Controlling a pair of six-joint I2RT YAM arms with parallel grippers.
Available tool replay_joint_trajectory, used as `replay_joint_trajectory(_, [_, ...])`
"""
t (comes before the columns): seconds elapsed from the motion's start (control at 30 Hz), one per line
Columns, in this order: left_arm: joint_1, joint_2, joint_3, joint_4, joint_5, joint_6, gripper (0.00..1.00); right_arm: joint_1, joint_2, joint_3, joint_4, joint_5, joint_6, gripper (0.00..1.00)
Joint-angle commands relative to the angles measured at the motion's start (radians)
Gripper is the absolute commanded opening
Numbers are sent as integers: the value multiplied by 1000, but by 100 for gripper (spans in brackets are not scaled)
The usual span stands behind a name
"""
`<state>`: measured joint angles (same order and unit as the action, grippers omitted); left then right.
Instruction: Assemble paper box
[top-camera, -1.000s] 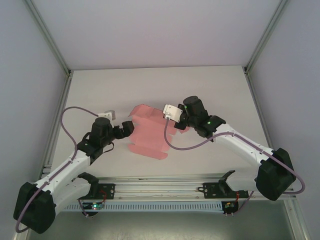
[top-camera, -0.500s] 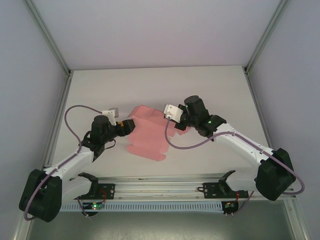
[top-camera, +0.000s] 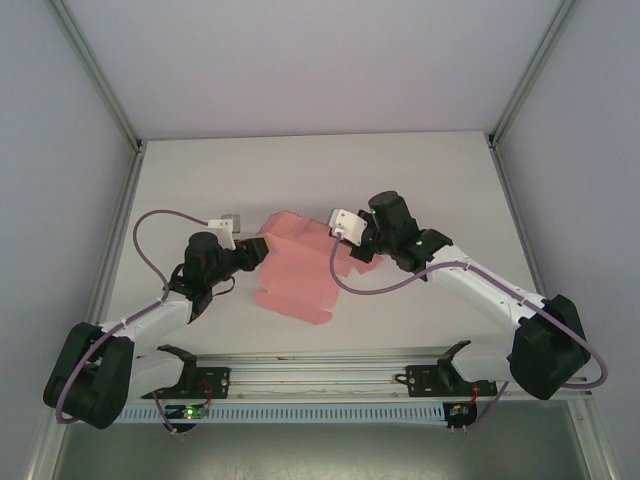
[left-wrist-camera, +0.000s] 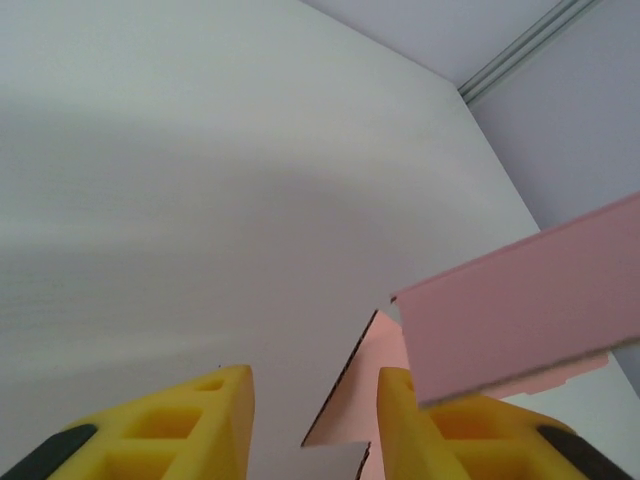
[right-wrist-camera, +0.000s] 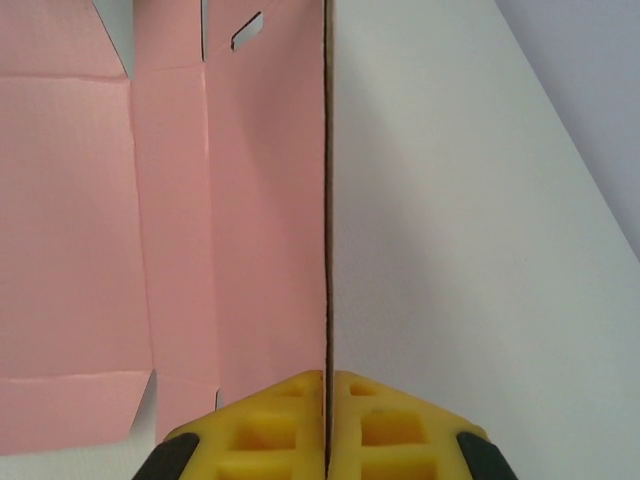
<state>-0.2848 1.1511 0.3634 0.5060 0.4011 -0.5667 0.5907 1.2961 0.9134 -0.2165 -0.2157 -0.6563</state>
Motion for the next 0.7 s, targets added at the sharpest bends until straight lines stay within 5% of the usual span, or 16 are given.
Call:
replay_joint_trajectory(0.0, [15, 6, -13, 81, 33, 26, 36, -12, 5, 16, -6, -54, 23, 3])
replay_joint_trajectory(0.2, [15, 10, -15, 96, 55, 34, 35, -21, -1, 16, -7, -80, 32, 3])
replay_joint_trajectory(0.33, [15, 1, -20, 91, 57, 34, 14, -32, 3, 20, -4, -79, 56, 3])
replay_joint_trajectory(0.67, [8, -68, -64, 46, 8, 50, 0, -52, 53, 98, -35, -90, 308, 0])
